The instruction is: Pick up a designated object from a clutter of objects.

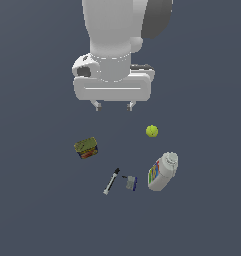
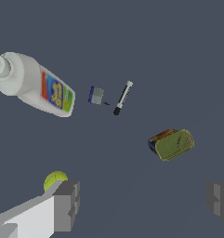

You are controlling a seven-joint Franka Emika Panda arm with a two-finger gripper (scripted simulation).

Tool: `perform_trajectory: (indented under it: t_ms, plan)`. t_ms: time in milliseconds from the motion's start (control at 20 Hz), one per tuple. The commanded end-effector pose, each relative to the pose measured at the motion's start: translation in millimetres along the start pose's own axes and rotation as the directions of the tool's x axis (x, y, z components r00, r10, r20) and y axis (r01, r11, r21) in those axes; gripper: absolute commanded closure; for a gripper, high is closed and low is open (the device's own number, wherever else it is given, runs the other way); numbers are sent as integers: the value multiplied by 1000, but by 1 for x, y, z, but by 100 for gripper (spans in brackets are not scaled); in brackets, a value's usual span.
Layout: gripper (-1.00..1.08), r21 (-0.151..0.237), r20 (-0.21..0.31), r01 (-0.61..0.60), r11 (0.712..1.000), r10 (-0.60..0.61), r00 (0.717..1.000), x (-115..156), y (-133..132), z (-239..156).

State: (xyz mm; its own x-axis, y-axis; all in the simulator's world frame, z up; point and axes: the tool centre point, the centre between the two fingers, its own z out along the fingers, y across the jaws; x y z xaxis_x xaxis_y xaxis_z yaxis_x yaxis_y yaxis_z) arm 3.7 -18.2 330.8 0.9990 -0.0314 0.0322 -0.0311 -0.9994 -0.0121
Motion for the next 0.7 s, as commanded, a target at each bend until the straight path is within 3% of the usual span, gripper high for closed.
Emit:
perform_trajectory:
  t_ms: [0, 450, 650]
  plan:
    - [-92, 0, 0, 0, 1000, 0, 1000, 0, 0, 0]
    - [-92, -1, 10, -69, 998, 69, 998, -1, 35, 1]
    - [-92, -1, 10, -70, 998, 70, 998, -1, 35, 1]
